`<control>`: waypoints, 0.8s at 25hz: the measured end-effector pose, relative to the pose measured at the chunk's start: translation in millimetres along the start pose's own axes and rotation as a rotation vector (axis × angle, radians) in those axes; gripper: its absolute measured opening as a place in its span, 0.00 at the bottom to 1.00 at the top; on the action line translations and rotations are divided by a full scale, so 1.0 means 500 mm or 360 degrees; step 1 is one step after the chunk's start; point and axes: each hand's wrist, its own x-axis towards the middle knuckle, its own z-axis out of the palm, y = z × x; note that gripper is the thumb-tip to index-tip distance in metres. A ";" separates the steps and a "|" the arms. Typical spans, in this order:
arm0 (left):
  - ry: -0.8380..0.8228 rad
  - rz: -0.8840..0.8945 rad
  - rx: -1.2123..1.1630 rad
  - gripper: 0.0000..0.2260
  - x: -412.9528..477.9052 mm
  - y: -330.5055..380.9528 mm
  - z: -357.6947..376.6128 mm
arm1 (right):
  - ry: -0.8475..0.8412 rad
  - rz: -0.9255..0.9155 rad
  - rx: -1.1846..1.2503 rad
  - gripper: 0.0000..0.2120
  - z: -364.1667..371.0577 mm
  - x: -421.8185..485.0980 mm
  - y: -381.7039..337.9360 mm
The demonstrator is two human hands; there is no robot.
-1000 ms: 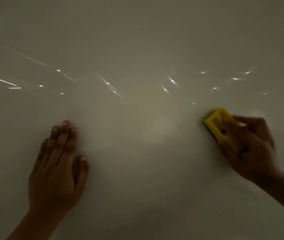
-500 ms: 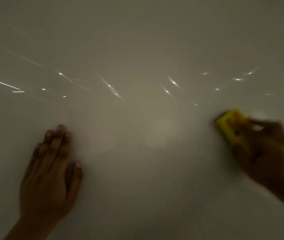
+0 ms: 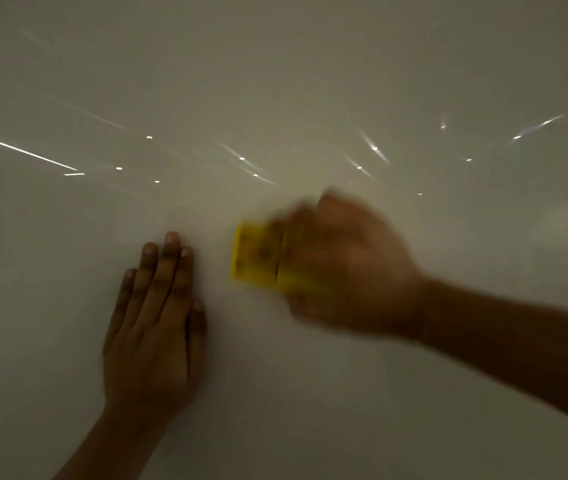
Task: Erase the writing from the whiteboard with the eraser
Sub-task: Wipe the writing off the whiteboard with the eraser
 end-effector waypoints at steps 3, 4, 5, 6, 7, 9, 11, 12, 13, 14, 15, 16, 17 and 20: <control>-0.0021 -0.0012 -0.0002 0.24 0.003 0.004 -0.006 | -0.0345 -0.0467 0.0086 0.10 0.014 -0.098 -0.105; -0.0021 -0.0014 -0.0015 0.24 0.003 0.005 -0.005 | -0.0392 -0.0504 0.0086 0.09 0.010 -0.099 -0.098; -0.0017 -0.0013 -0.0031 0.24 0.002 0.005 -0.005 | -0.0320 -0.0471 0.0078 0.09 0.008 -0.084 -0.074; -0.0010 -0.0006 -0.0044 0.24 0.002 0.005 -0.005 | -0.0157 -0.0340 0.0039 0.10 0.001 -0.056 -0.041; -0.0012 0.0002 -0.0047 0.24 0.001 0.003 -0.004 | 0.0045 -0.0098 -0.0040 0.13 -0.014 -0.022 0.005; -0.0042 0.0011 -0.0047 0.25 0.002 -0.002 -0.005 | 0.0331 0.0523 -0.0229 0.20 -0.070 0.019 0.112; -0.0051 0.0009 -0.0043 0.25 0.003 -0.004 -0.003 | 0.0453 0.0901 -0.0236 0.22 -0.096 -0.002 0.142; -0.0045 0.0007 -0.0046 0.25 0.002 -0.002 -0.001 | 0.0433 0.0869 -0.0268 0.21 -0.090 -0.039 0.121; -0.0023 0.0009 -0.0052 0.25 0.001 0.000 0.003 | 0.0356 0.0704 -0.0289 0.17 -0.075 -0.088 0.082; -0.0003 0.0010 -0.0056 0.25 0.000 -0.002 0.004 | 0.0228 0.0490 -0.0254 0.12 -0.054 -0.142 0.029; 0.0000 0.0021 -0.0059 0.26 0.000 -0.006 0.007 | 0.0086 0.0303 -0.0178 0.09 -0.039 -0.195 -0.021; -0.0020 0.0038 -0.0071 0.26 -0.002 -0.008 0.013 | -0.0023 0.0220 -0.0128 0.10 -0.041 -0.245 -0.047; -0.0049 0.0050 -0.0076 0.27 -0.003 -0.019 0.018 | -0.0049 0.0204 -0.0096 0.11 -0.045 -0.287 -0.044; -0.0169 0.0052 -0.0080 0.28 -0.013 -0.046 0.047 | 0.0305 0.0721 -0.0318 0.14 -0.105 -0.380 0.060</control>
